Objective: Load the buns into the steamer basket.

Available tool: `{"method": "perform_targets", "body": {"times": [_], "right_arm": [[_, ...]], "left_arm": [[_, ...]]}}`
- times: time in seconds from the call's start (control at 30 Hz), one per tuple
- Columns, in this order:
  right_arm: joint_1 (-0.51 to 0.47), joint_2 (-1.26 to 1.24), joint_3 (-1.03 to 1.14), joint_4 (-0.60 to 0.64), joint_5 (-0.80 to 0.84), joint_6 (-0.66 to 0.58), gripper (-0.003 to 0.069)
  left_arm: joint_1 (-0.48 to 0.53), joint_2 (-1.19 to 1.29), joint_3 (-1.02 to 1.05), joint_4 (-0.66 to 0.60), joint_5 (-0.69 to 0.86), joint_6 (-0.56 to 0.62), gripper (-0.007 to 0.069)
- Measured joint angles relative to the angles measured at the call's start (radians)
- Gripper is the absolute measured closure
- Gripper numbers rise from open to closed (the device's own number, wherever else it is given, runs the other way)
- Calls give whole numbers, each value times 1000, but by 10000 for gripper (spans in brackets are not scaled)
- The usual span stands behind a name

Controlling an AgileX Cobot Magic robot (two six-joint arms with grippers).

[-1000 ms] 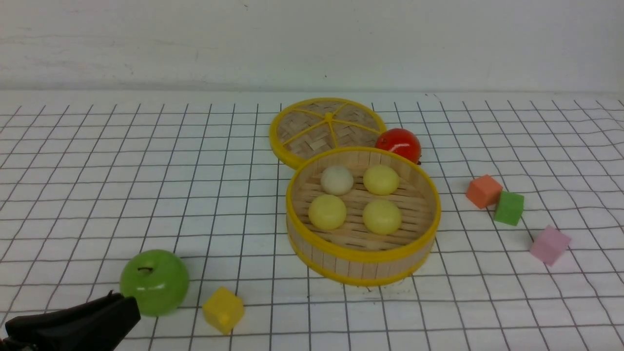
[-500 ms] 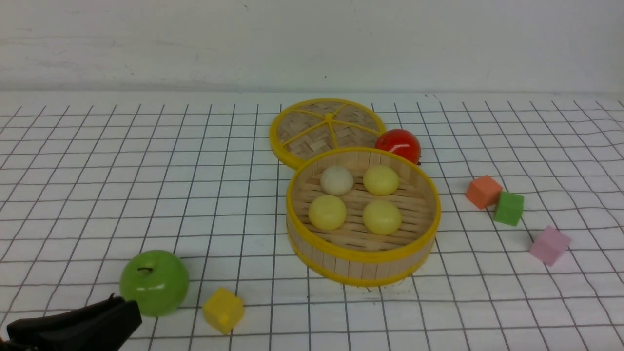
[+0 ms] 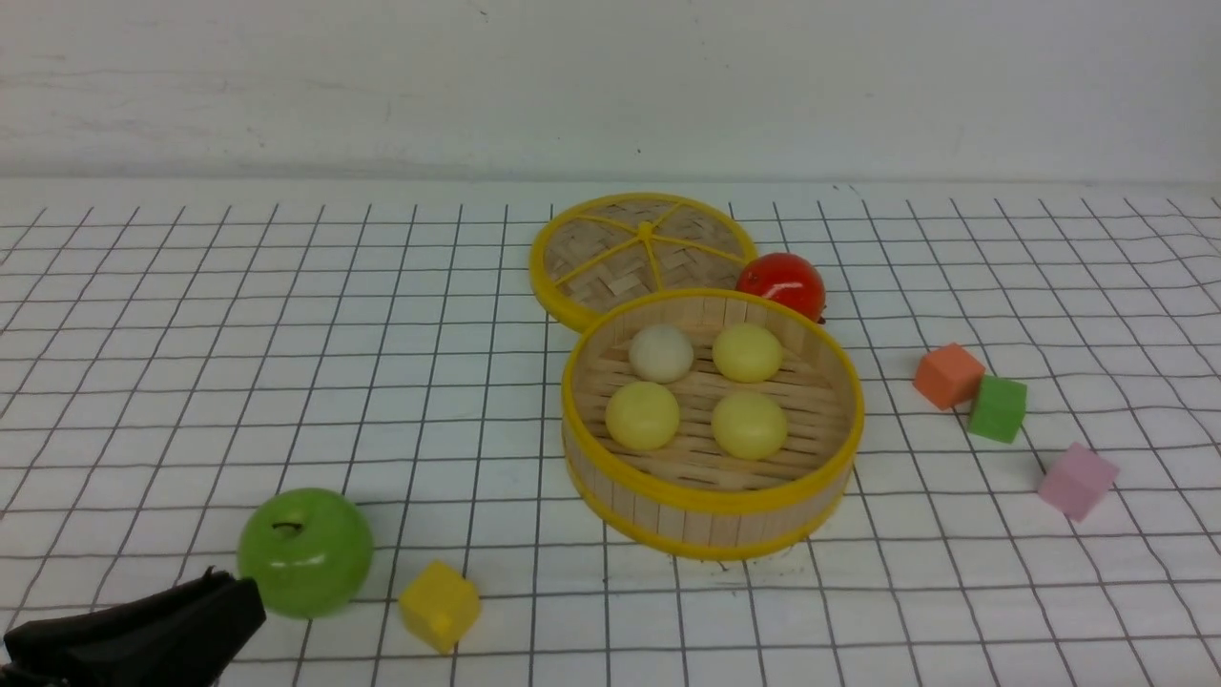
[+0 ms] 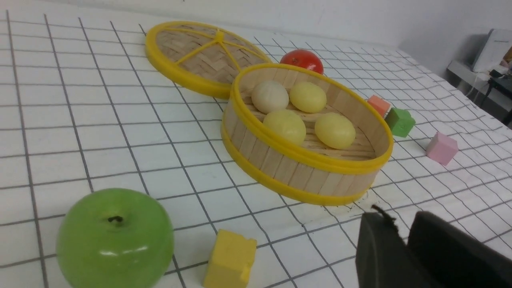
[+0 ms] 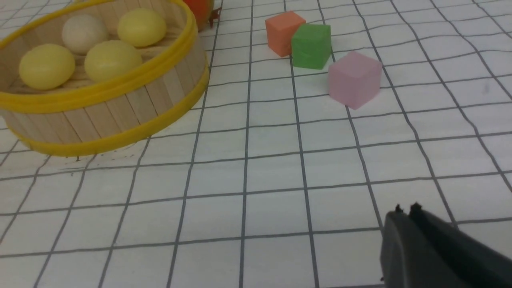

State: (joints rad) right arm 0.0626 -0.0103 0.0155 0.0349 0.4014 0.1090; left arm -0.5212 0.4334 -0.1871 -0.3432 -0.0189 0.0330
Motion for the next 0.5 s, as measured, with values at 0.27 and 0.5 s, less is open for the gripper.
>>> {"method": "perform_targets", "body": {"times": [0.27,0.5], "right_arm": [[0,0,0,1,-1,0,648],[0,-1,0,1,-2,0,643]], "left_arm": [[327,-346,119,112,113,-40,638],[457,-443,211,210,304,-191,638]]}}
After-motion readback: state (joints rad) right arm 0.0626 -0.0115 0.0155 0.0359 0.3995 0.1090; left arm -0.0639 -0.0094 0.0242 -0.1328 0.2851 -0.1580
